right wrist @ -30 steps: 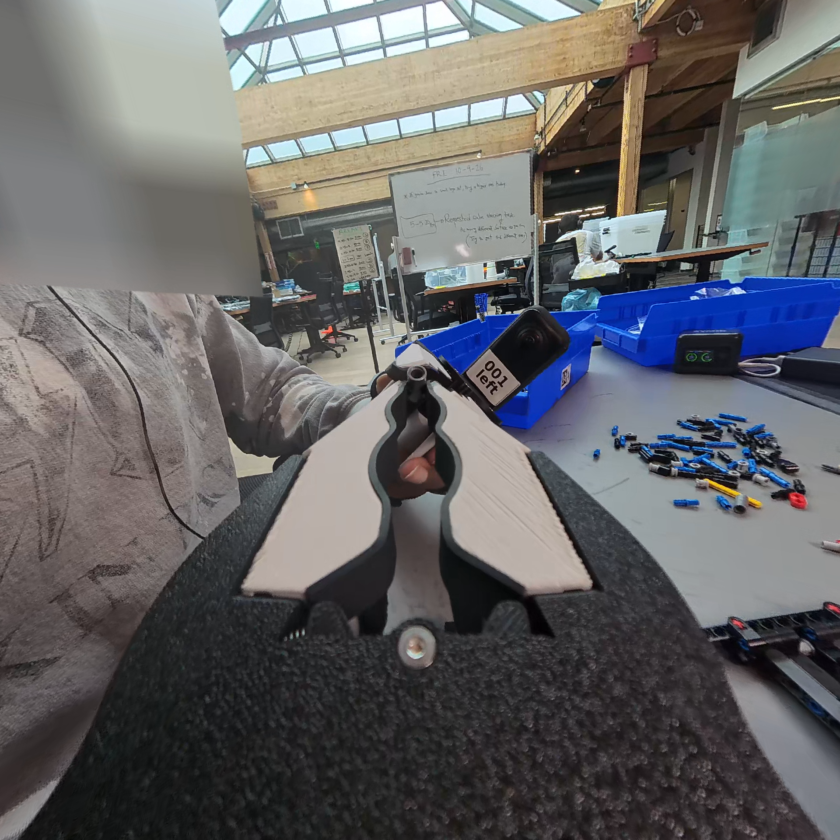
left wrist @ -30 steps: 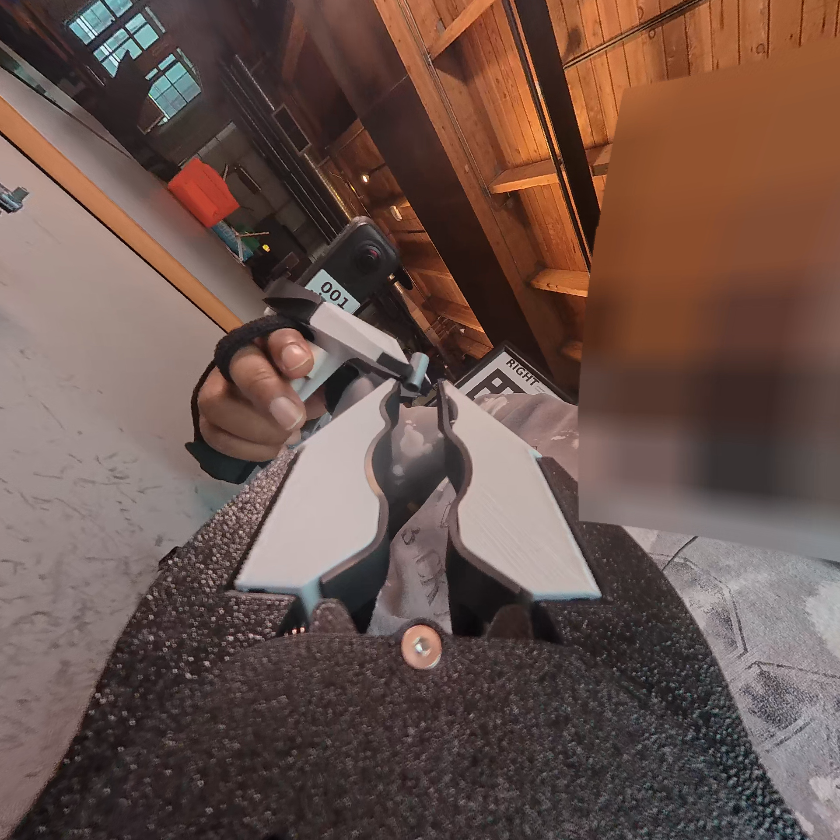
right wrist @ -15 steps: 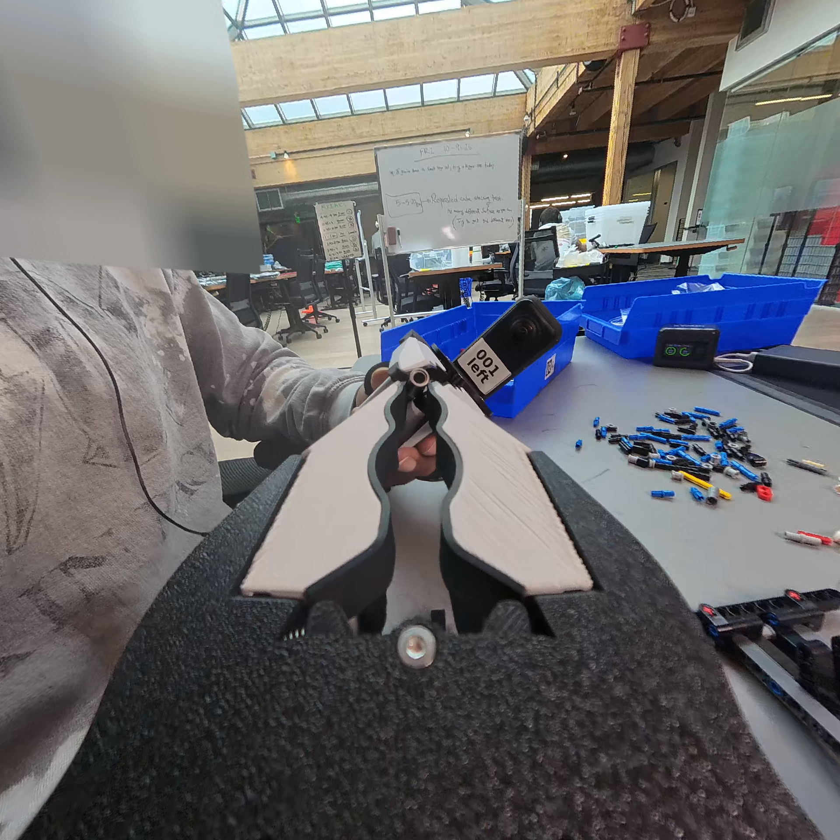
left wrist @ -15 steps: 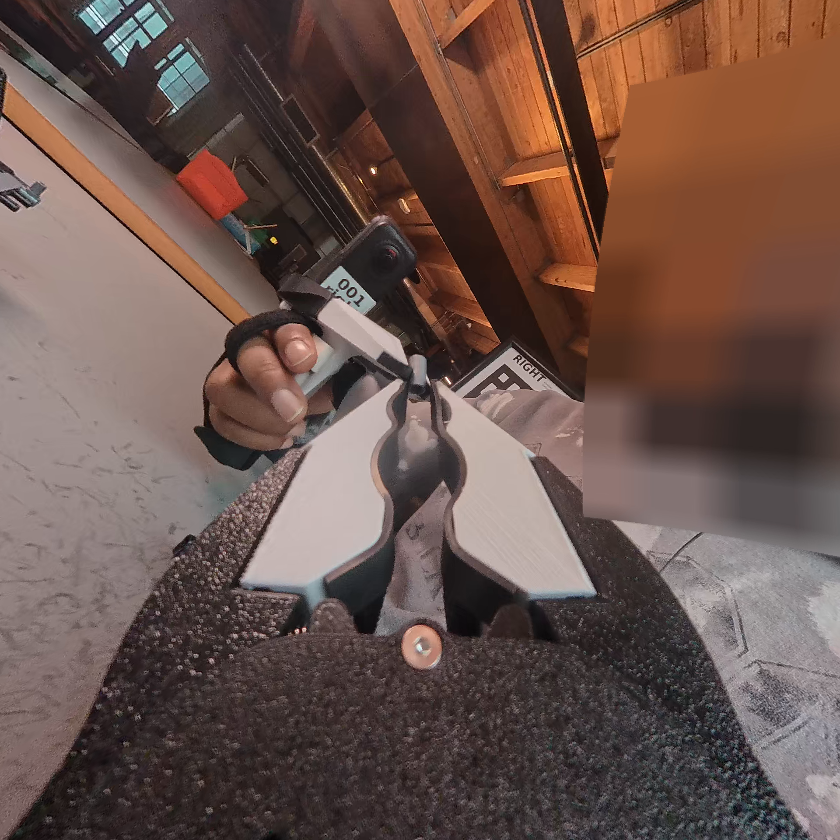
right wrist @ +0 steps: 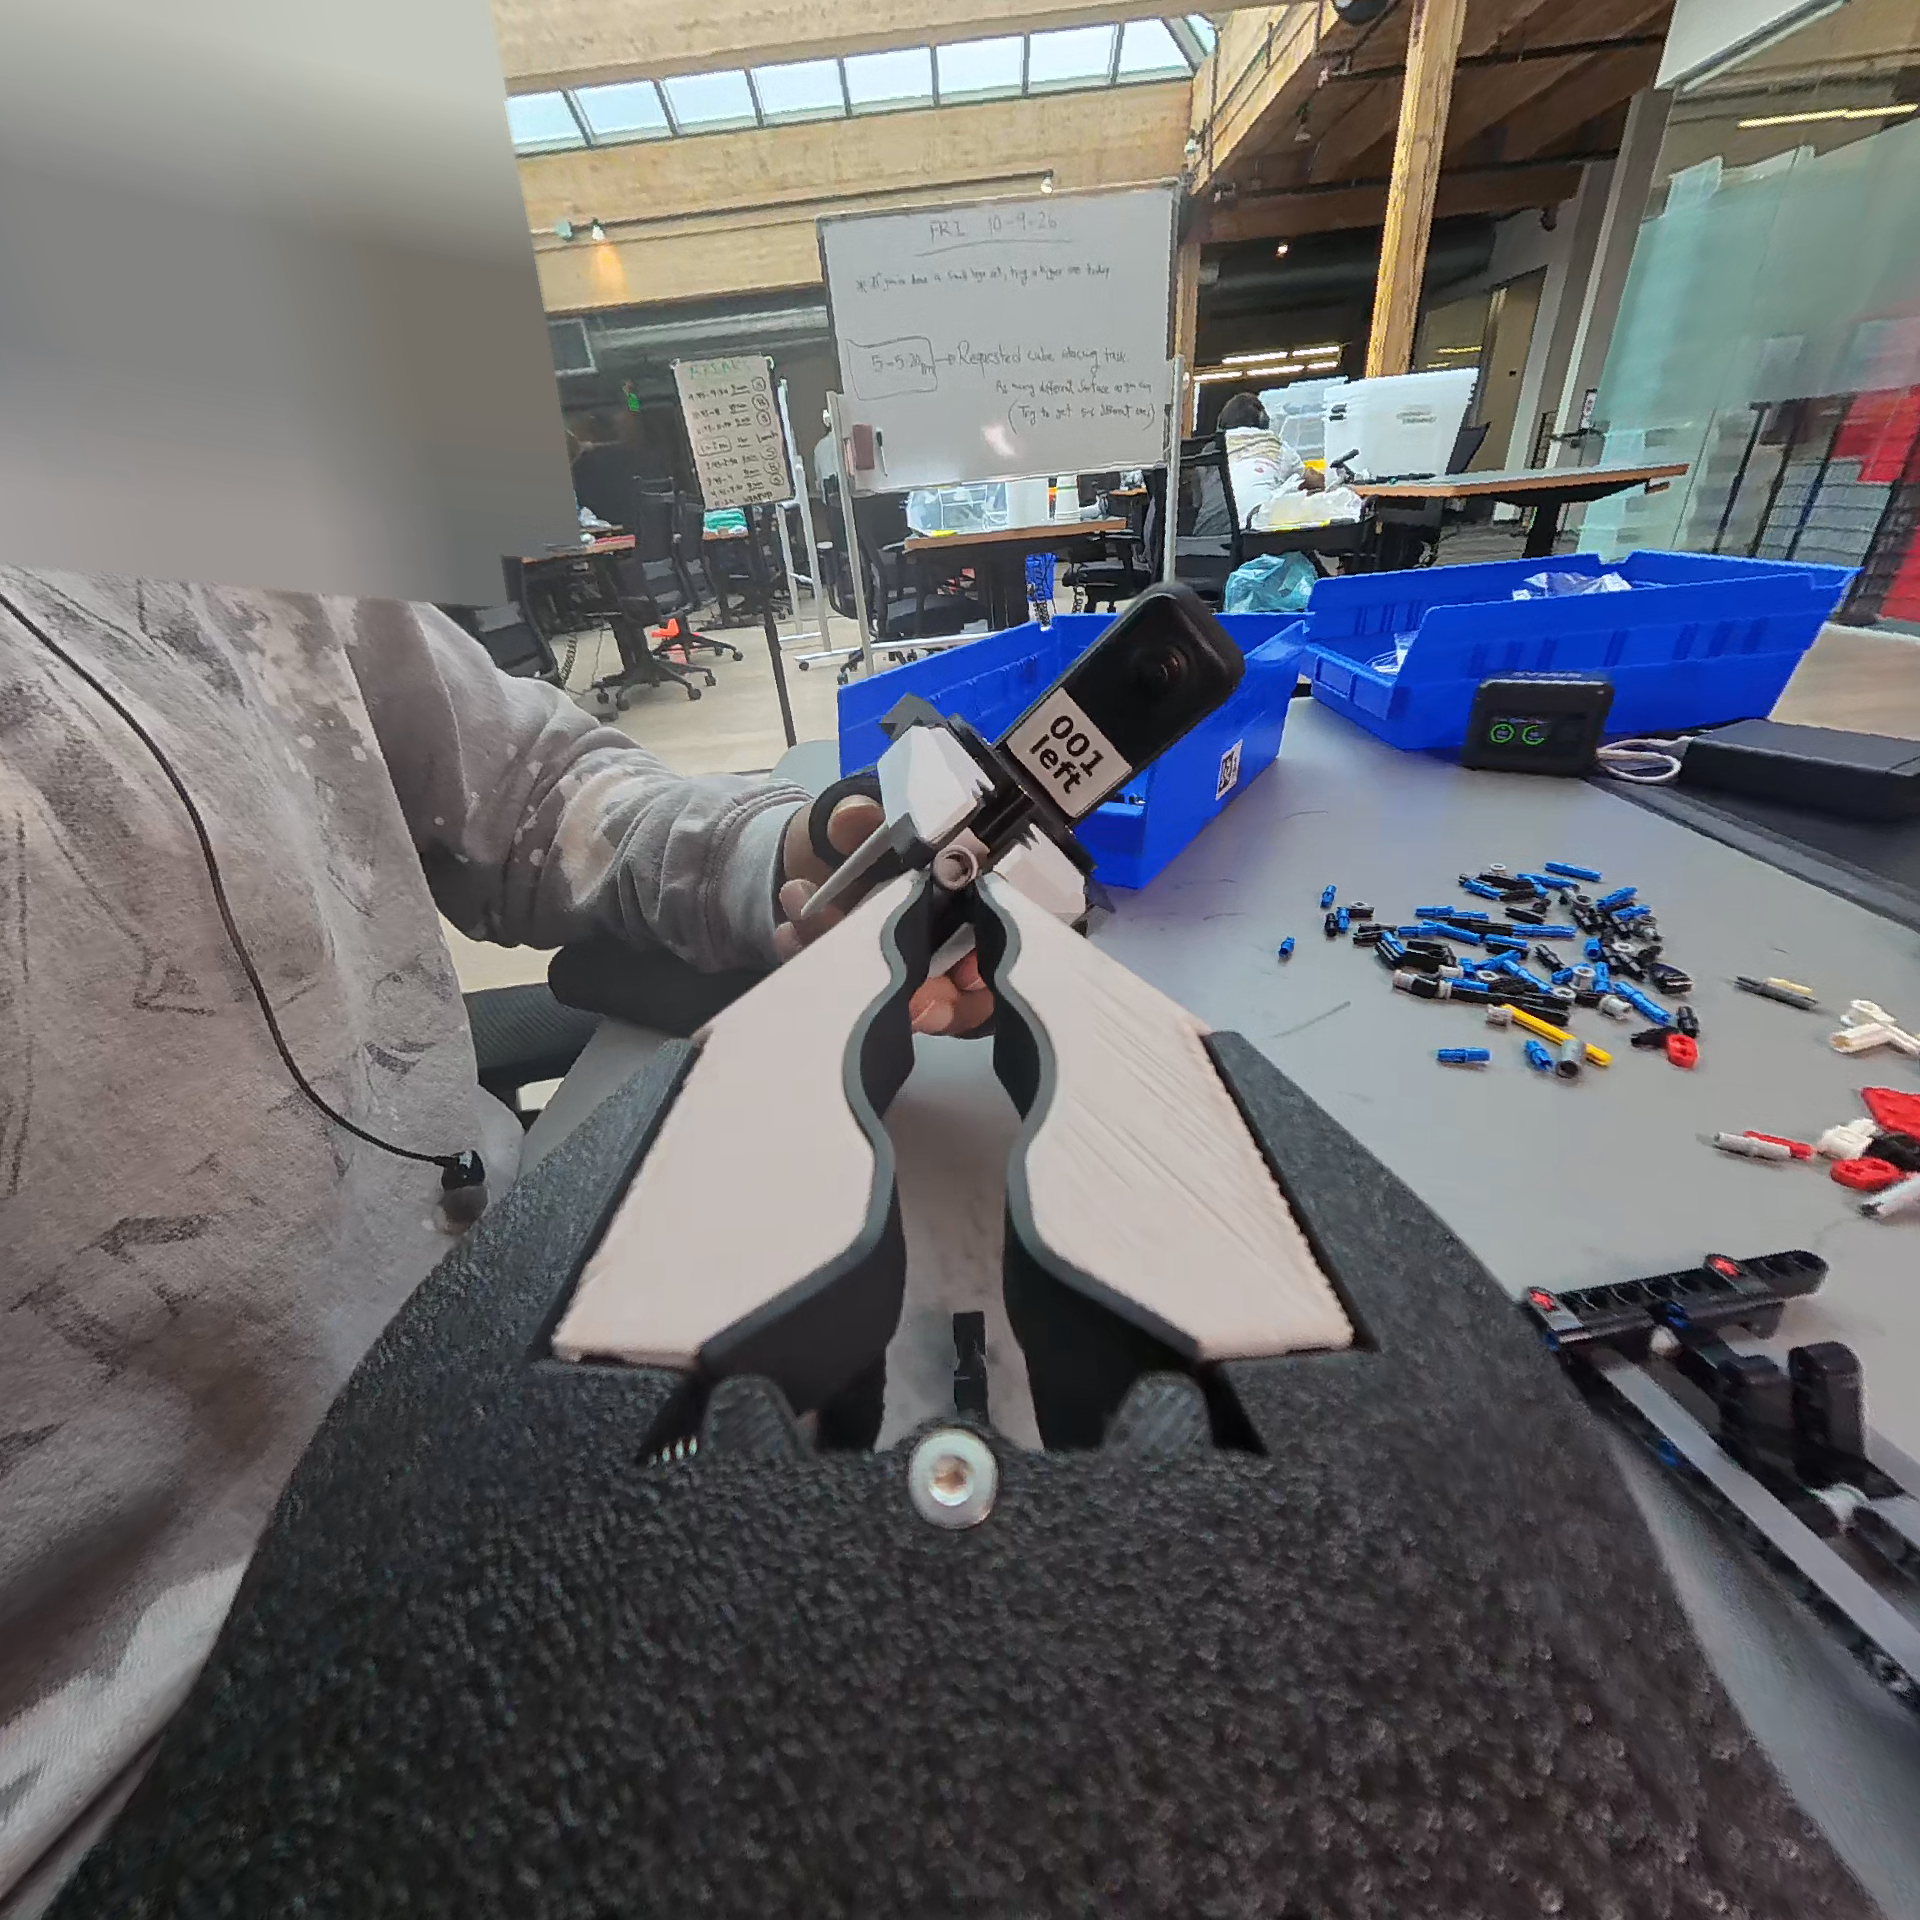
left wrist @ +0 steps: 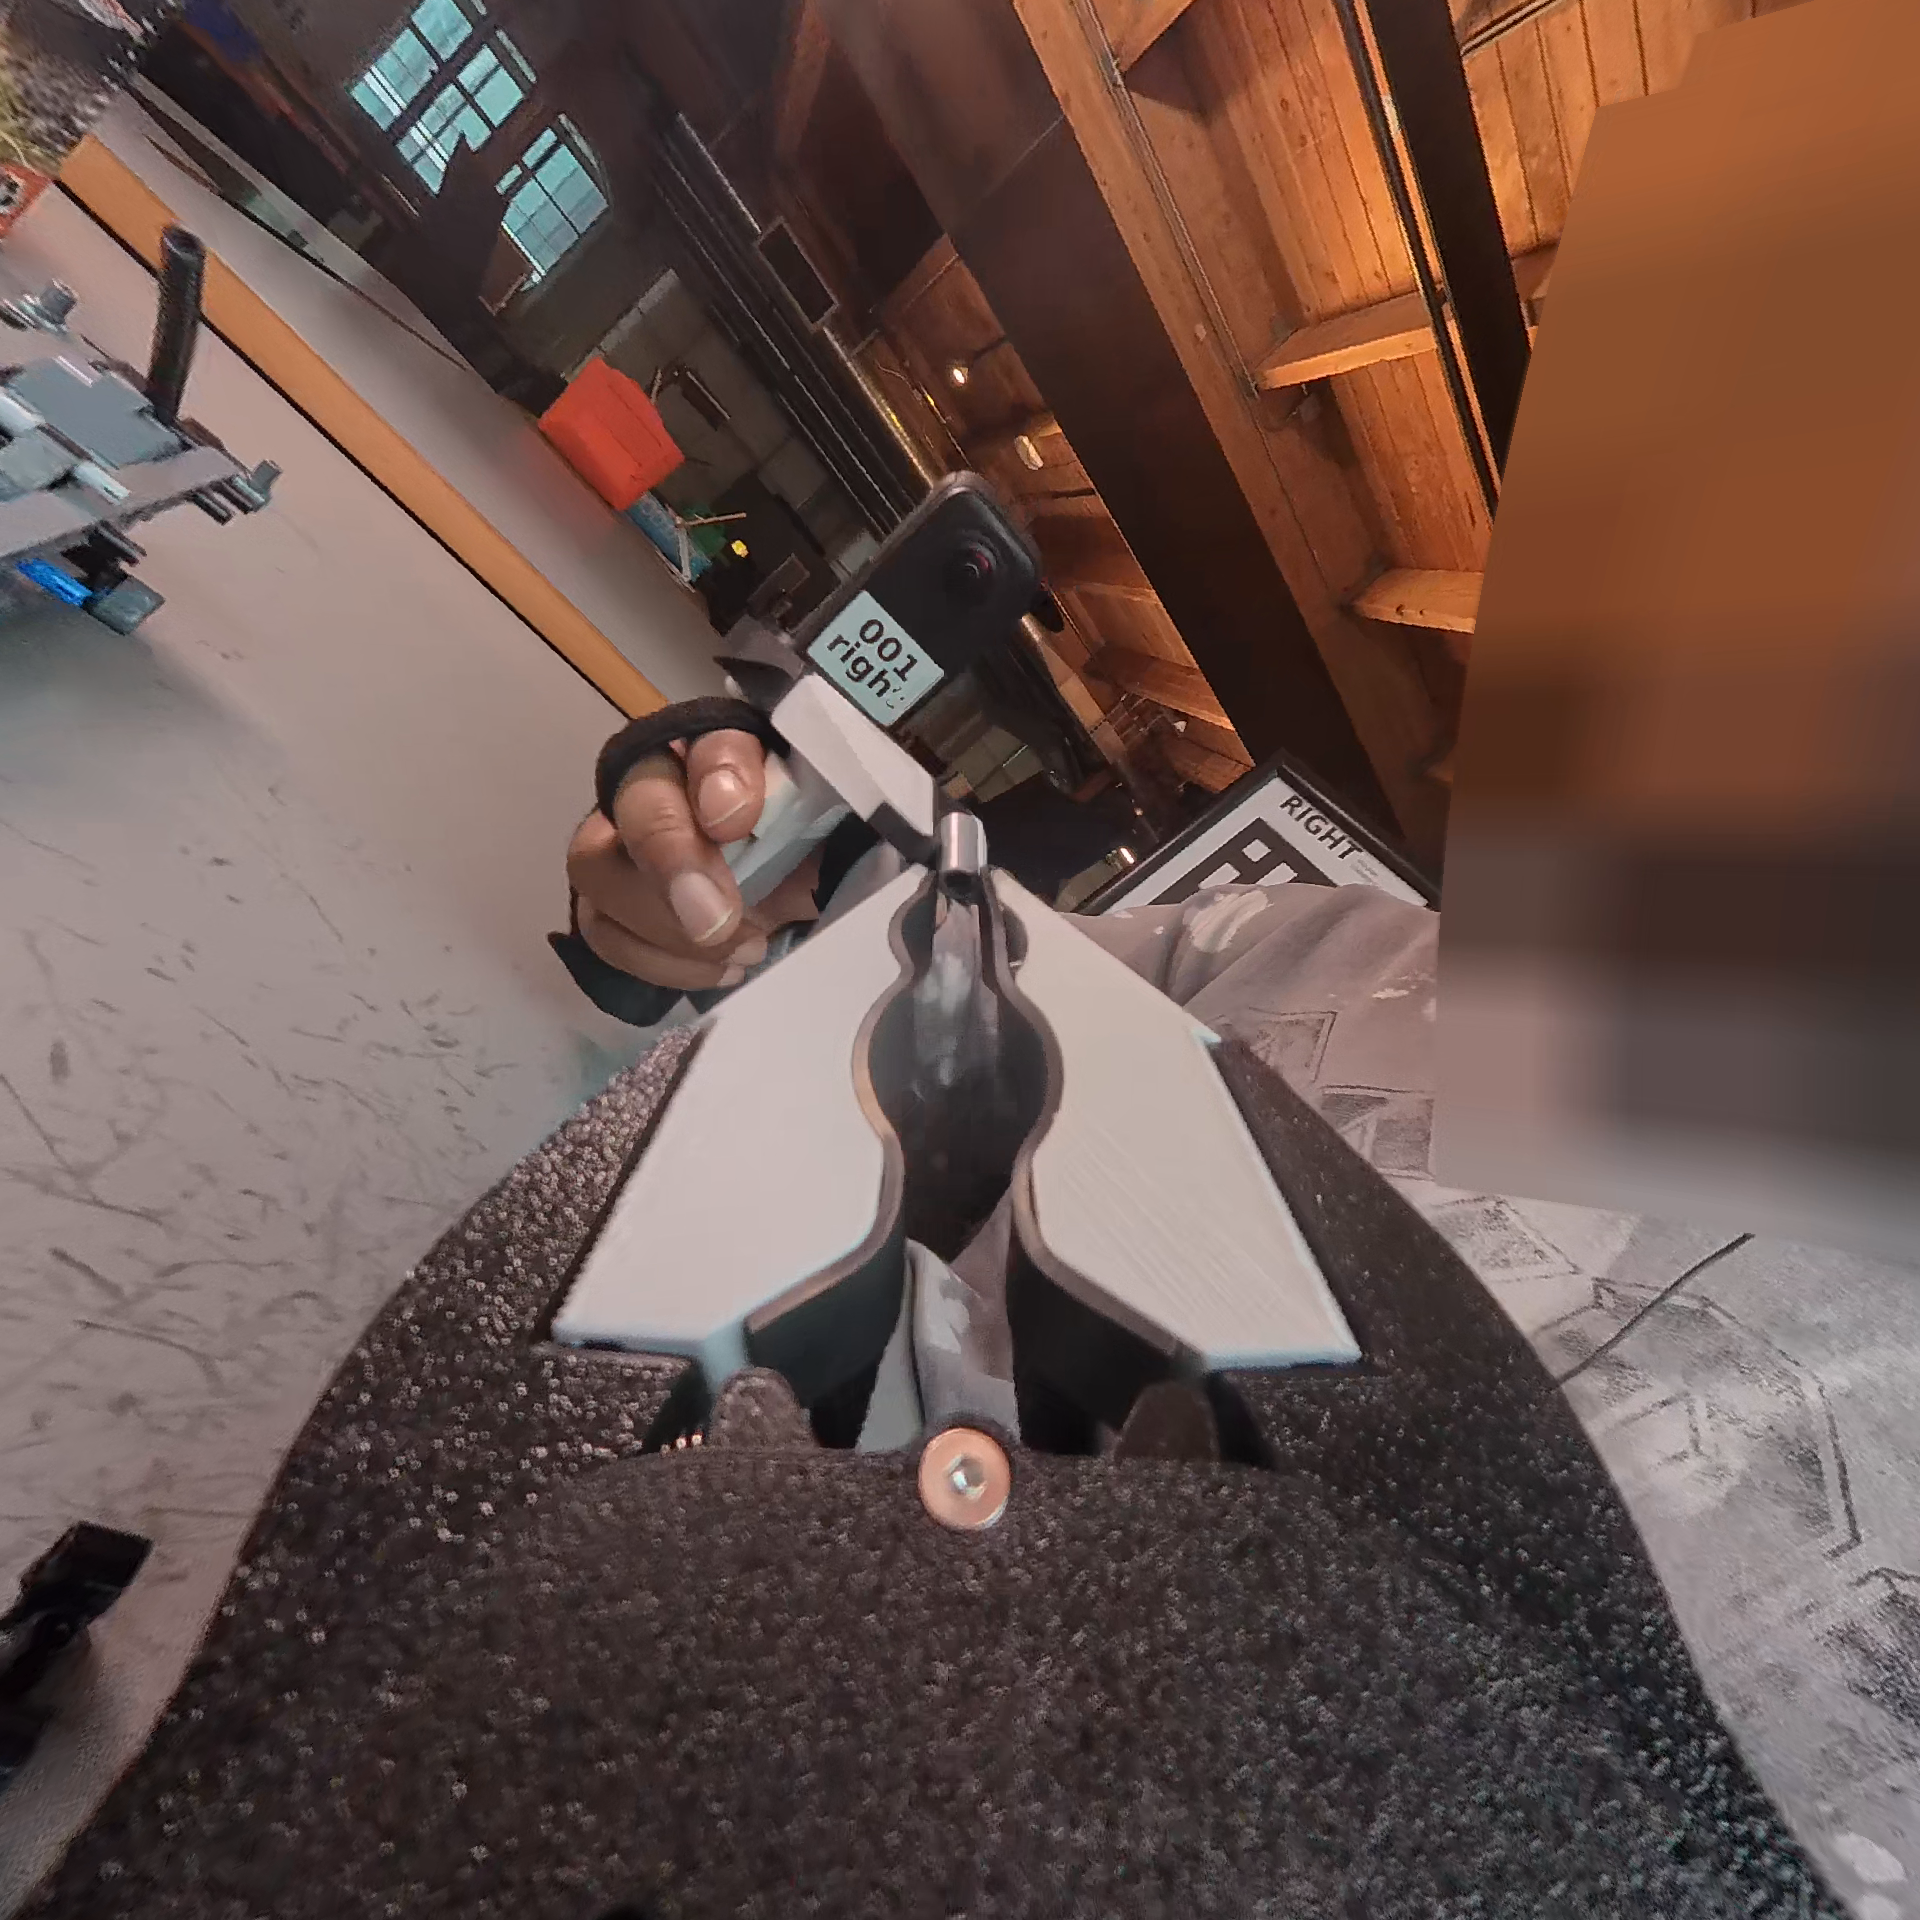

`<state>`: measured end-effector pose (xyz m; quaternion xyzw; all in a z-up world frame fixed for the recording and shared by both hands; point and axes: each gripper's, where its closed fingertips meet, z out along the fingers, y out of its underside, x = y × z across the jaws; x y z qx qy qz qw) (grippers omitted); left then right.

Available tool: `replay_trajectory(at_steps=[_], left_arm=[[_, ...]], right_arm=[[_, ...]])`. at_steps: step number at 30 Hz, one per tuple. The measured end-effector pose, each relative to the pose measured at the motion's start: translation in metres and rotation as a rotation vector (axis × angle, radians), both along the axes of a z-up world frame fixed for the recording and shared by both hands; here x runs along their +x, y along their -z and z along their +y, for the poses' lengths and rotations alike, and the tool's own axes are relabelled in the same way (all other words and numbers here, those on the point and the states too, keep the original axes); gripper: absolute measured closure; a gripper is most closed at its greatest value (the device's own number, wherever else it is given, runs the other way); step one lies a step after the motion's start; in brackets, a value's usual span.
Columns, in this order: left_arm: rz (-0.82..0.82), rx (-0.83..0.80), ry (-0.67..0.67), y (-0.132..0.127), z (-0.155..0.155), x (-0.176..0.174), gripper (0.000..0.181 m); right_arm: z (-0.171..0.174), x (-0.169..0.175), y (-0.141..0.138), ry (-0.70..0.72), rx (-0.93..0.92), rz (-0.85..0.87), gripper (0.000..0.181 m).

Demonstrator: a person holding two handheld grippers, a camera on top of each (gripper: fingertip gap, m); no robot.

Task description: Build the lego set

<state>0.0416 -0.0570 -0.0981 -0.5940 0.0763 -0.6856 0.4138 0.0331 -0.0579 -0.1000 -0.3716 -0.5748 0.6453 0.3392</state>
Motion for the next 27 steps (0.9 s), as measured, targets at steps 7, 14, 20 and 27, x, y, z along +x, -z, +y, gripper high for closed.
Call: replay_trajectory(at_steps=[7, 14, 20, 27], left_arm=[[0.416, 0.245, -0.316, 0.007, 0.014, -0.021, 0.16], [1.044, 0.595, -0.608, 0.021, 0.025, -0.035, 0.159], [1.323, 0.841, -0.631, 0.029, 0.021, -0.029, 0.164], [1.429, 0.895, -0.578, 0.042, 0.018, -0.026, 0.172]], right_arm=[[0.035, -0.011, 0.0, 0.084, -0.342, -0.087, 0.175], [0.027, -0.022, 0.014, 0.038, -0.537, -0.217, 0.175], [0.016, -0.024, 0.024, -0.002, -0.633, -0.321, 0.175], [0.014, -0.024, 0.038, 0.013, -0.654, -0.43, 0.175]])
